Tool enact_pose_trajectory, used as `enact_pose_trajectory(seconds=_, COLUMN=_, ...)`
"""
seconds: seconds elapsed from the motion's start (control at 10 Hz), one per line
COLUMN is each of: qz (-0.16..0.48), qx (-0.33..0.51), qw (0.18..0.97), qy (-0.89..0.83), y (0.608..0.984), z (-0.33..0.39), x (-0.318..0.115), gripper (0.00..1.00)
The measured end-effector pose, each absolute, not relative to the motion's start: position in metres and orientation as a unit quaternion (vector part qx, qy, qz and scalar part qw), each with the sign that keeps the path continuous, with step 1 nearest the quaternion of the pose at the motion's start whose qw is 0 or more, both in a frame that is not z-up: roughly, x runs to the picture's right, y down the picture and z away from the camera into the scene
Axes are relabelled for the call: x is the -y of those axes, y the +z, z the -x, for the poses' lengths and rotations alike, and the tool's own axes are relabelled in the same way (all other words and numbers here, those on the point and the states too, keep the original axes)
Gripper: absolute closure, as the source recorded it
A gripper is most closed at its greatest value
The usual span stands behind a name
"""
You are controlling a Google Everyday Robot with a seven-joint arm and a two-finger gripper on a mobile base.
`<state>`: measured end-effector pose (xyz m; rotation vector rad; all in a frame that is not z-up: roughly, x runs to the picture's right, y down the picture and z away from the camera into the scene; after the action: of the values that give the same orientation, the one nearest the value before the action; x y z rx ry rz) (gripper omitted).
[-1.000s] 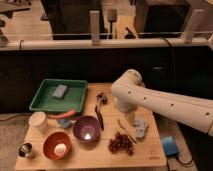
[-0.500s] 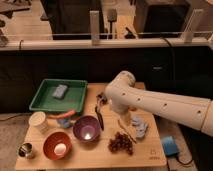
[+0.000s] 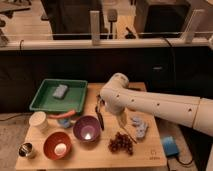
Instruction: Place fork in table surface
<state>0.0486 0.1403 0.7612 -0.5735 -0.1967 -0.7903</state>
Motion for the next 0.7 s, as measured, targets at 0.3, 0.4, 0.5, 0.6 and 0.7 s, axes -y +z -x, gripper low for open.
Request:
enact_pose_trajectory(seconds=0.3, qz=0.279, qx=0.107, qw=0.866, qy=-0.402, y=0.77, z=-0.035, x=-0.156, gripper=0.2)
enact_pose_trajectory(seconds=0.4, qz=0.28, qx=0.109, qw=0.865, qy=-0.403, y=0.772, z=-0.034, x=-0.159, gripper=0.2)
enact_pose_trajectory(seconds=0.5, qz=0.28, qx=0.113, qw=0.862, qy=-0.407, y=0.774, z=-0.034, x=-0.162, gripper=0.2)
enact_pose_trajectory(seconds=0.6, qz=0.28, qx=0.117, qw=0.861, qy=-0.409, y=0.778, z=-0.031, x=-0.165, gripper=0.2)
enact_pose_trajectory(seconds=0.7, qz=0.28, qx=0.126, qw=0.859, qy=-0.41, y=0.785, z=-0.025, x=-0.173, gripper=0.2)
